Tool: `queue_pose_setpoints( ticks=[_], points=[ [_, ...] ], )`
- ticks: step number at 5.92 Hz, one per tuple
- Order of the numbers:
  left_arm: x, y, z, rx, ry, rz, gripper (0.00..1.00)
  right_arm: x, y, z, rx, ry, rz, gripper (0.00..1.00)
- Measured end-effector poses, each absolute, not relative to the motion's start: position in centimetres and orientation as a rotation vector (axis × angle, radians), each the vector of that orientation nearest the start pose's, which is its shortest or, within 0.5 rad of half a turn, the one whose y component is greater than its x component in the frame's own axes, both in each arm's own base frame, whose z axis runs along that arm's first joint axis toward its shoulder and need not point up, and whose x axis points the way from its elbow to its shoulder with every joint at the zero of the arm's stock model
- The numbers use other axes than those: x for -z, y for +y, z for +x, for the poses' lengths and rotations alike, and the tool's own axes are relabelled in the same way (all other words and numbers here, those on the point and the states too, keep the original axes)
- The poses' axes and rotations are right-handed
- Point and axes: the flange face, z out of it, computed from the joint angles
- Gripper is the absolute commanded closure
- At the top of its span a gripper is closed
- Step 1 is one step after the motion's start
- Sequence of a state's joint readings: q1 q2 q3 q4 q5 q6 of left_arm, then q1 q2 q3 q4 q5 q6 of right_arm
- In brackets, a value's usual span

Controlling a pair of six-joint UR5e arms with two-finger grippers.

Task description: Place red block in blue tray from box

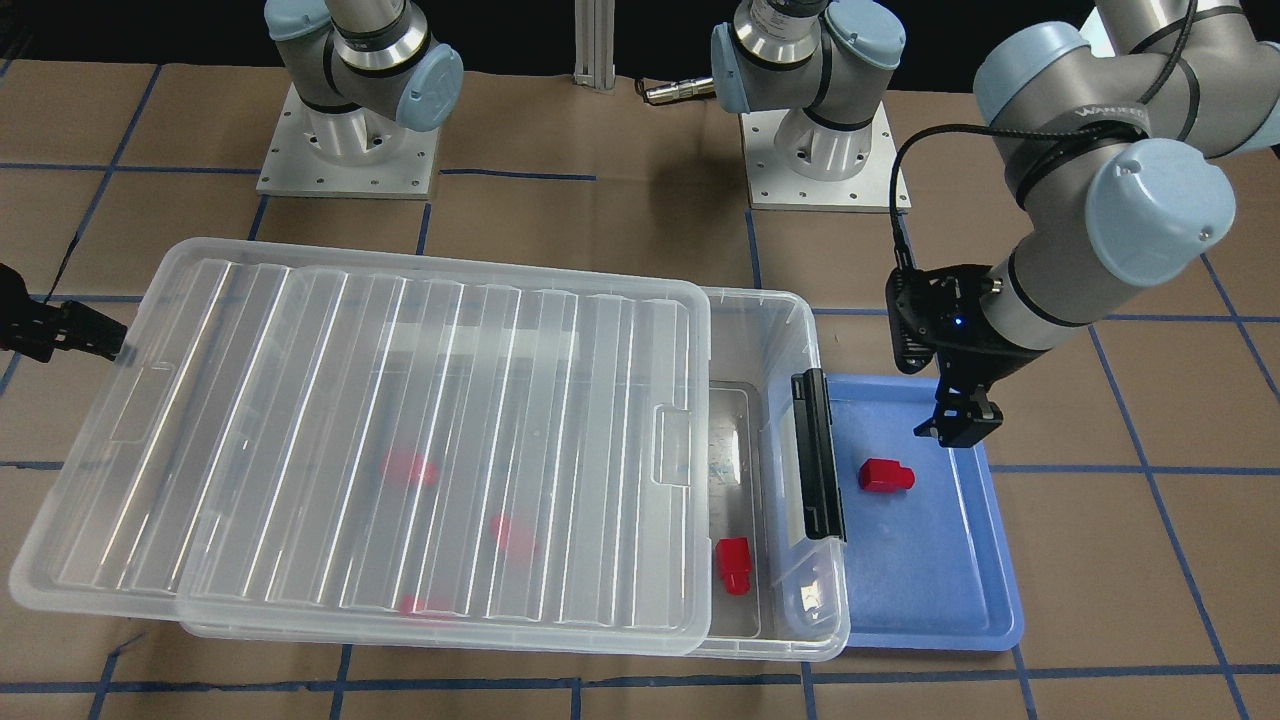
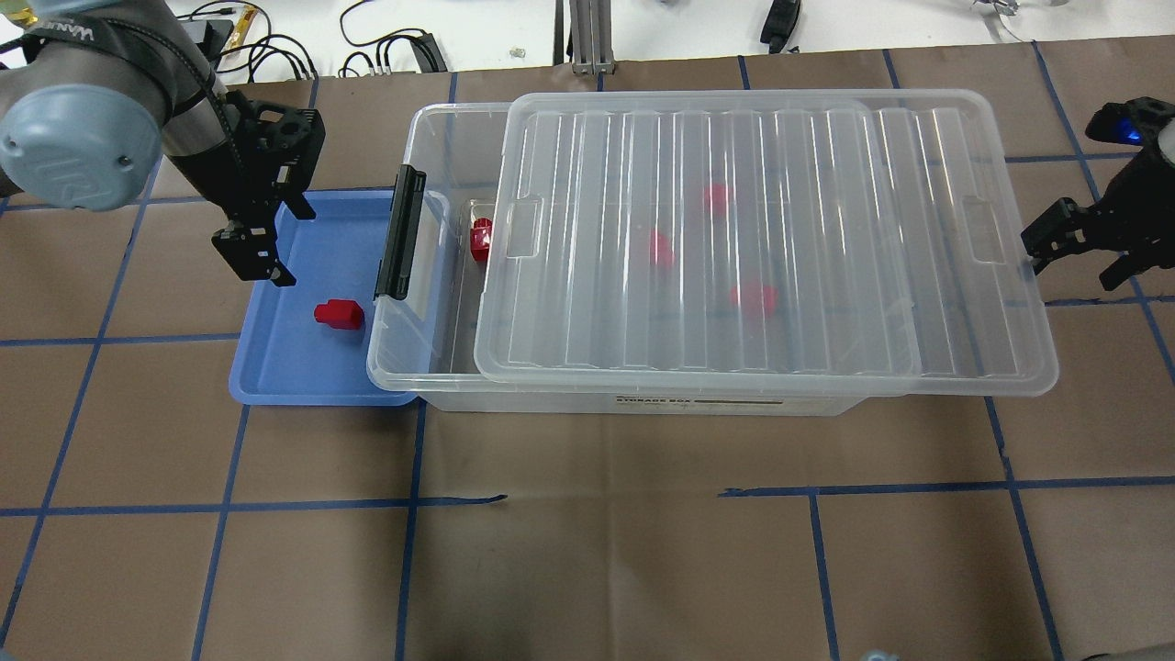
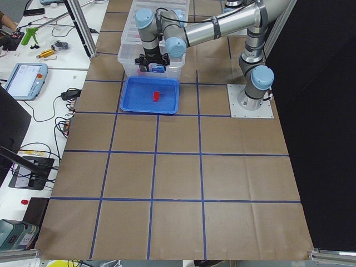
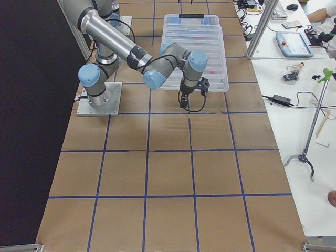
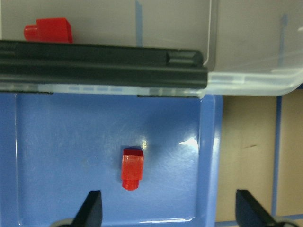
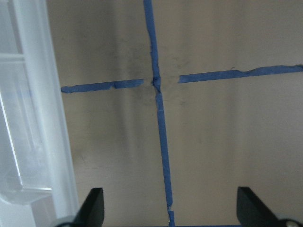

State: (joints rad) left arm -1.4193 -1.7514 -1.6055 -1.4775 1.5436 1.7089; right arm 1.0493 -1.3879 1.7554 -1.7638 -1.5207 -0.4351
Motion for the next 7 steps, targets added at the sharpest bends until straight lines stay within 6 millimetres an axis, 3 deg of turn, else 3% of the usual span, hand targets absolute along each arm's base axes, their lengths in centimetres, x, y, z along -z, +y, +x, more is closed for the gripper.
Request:
queue_pose_setpoints(
  ticks=[1,3,5,7],
  points=[
    [-41.2,-54.4,-7.3,-0.096,2.418,2.171,0.02,-32.1,-52.4,-12.6,-0.198,2.987,0.104,0.0],
    [-44.3,-51.5,-10.2,-0.101,2.674,1.818,0.02,-31.9,-53.0,-8.9,-0.206,2.983,0.038,0.0],
    [-46.0,-50.6,-10.9,-0.061,2.933,1.301,0.02,-33.0,-53.1,-6.5,-0.183,2.998,0.014,0.0],
    [-47.6,-50.7,-11.7,0.048,3.101,0.649,0.02,-35.9,-53.2,-6.1,-0.104,3.027,0.006,0.0]
  ],
)
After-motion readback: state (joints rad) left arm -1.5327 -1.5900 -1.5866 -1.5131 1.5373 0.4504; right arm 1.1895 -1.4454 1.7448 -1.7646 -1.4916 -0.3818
